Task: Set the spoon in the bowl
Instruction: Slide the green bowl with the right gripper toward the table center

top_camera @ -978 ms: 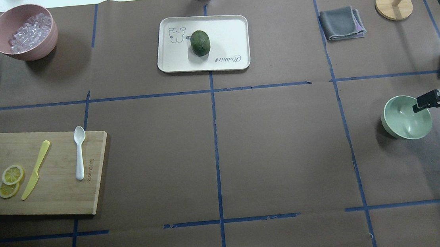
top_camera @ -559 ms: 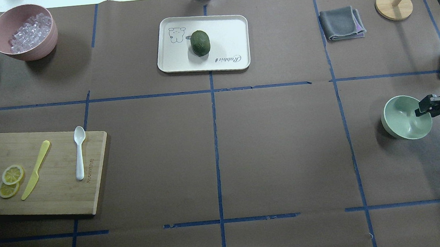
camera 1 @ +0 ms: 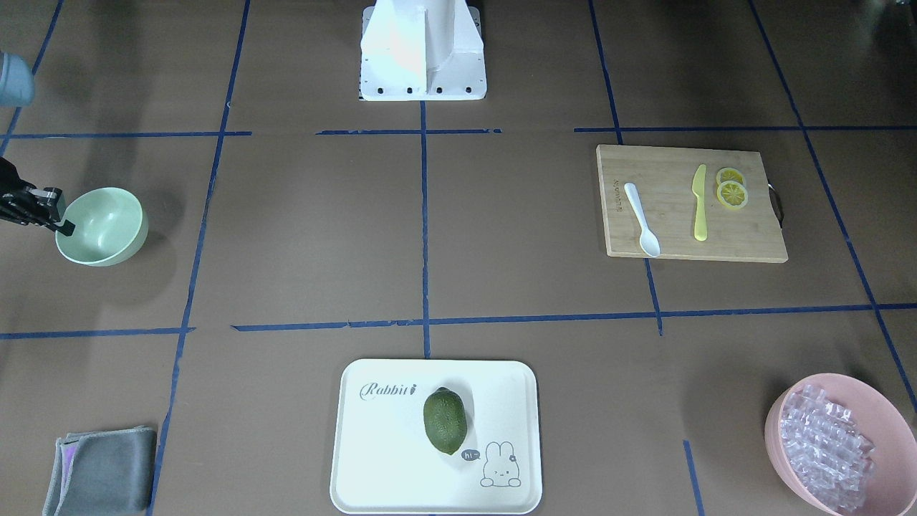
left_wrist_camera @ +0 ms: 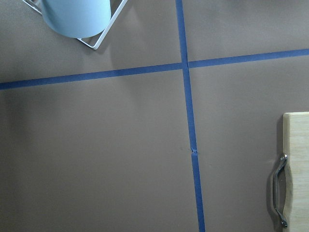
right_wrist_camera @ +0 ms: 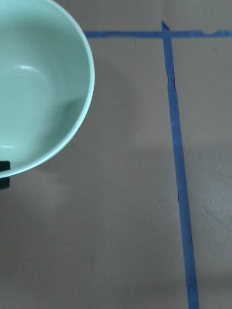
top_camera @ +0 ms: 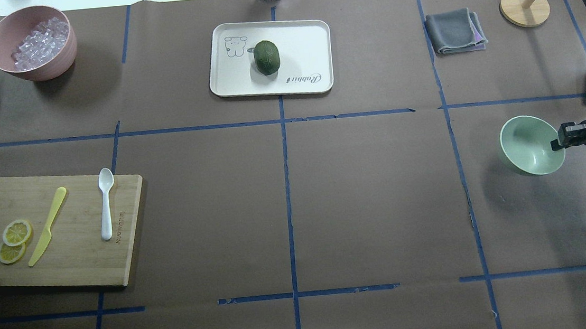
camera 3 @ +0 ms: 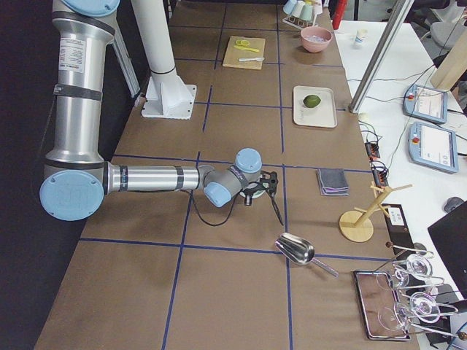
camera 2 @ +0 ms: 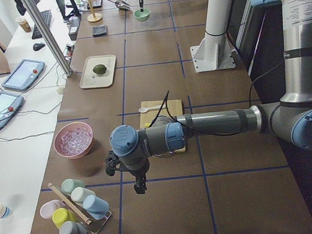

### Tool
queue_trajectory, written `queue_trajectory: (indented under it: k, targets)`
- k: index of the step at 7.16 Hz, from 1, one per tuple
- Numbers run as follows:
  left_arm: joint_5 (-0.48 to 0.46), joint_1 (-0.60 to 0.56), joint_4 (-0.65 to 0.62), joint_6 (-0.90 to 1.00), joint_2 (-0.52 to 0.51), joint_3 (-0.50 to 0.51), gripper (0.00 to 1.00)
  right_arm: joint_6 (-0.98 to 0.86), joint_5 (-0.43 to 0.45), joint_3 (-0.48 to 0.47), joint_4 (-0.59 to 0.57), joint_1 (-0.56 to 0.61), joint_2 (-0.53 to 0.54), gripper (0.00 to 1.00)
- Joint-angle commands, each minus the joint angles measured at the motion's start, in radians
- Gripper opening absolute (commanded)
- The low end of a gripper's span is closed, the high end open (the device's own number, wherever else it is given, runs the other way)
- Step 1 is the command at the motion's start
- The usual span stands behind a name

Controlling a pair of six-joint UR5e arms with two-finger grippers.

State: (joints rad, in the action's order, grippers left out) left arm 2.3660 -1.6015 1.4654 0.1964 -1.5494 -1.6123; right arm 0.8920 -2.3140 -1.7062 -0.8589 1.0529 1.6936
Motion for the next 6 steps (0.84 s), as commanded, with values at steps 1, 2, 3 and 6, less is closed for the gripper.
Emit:
queue_trajectory:
  k: [1,2,3,6]
  targets:
    - [0.001,0.0,0.0,0.0,0.0,0.0,1.0,0.127,-0.021,-0.081,-0.003,-0.008,-0.064,0.0]
    - [0.001,0.0,0.0,-0.002,0.0,0.002,1.0,0.19,-0.012,-0.085,-0.006,-0.06,-0.11,0.0]
    - [0.001,0.0,0.001,-0.002,0.0,0.003,1.0,0.221,0.007,-0.082,-0.026,-0.115,-0.185,0.0]
    - [0.002,0.0,0.001,-0.003,0.0,0.005,1.0,0.467,0.251,-0.082,-0.253,-0.388,-0.49,0.01]
